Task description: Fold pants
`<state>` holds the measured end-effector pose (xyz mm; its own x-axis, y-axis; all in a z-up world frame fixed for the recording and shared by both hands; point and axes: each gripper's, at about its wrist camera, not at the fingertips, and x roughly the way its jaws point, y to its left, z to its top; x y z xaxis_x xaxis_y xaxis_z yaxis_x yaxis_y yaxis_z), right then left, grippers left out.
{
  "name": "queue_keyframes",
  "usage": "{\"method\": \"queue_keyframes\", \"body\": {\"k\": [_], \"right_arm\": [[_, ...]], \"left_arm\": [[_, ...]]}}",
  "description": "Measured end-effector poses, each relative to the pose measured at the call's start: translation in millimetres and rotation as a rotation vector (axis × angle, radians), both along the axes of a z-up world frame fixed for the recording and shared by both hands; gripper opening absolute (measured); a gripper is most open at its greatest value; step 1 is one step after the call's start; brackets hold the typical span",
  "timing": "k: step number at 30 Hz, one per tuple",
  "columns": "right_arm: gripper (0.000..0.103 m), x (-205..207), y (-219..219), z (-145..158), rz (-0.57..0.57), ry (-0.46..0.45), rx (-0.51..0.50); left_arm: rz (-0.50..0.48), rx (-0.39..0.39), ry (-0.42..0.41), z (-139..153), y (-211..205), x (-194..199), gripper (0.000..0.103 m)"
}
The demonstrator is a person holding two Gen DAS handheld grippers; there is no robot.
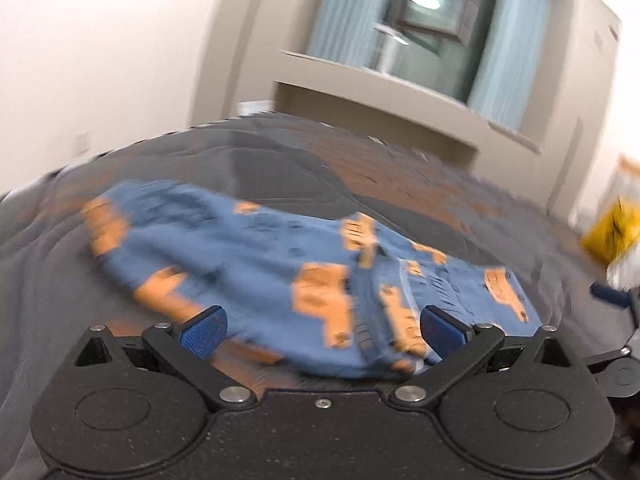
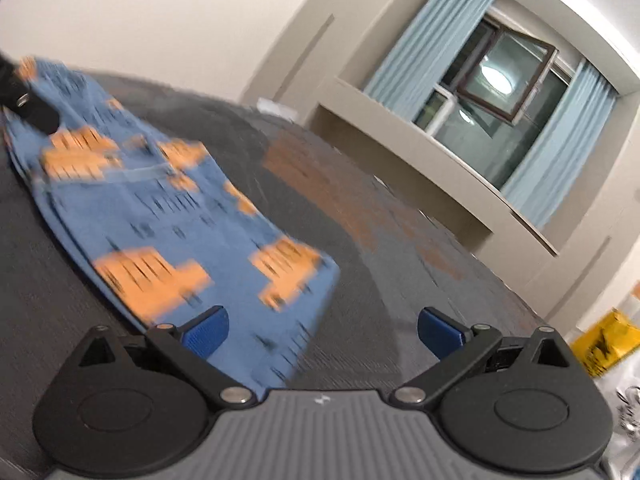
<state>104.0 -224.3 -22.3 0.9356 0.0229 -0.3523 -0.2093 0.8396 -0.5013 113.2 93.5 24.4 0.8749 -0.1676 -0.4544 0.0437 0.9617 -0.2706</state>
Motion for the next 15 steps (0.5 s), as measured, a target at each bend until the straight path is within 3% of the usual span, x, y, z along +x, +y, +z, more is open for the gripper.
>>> {"method": "queue_keyframes", "body": {"k": [7,12,15], "right_arm": [[0.103,33.0,64.8,21.4,0.199,0.000,0.039],[0.103,69.8,98.3,7.5,0.210,0.121,0.062],[0.103,71.8,99.3,1.8,0.194,0.093,0.094]], "left_arm": [[0.217,-0.104,-0.015,-4.4,70.7,-14.2,0.102],[0.247,-0.235,-0.006,-10.3,108.3,14.9,0.102],[0.243,-0.297,-0.004,-11.8,128.2,39.0,0.102]]}}
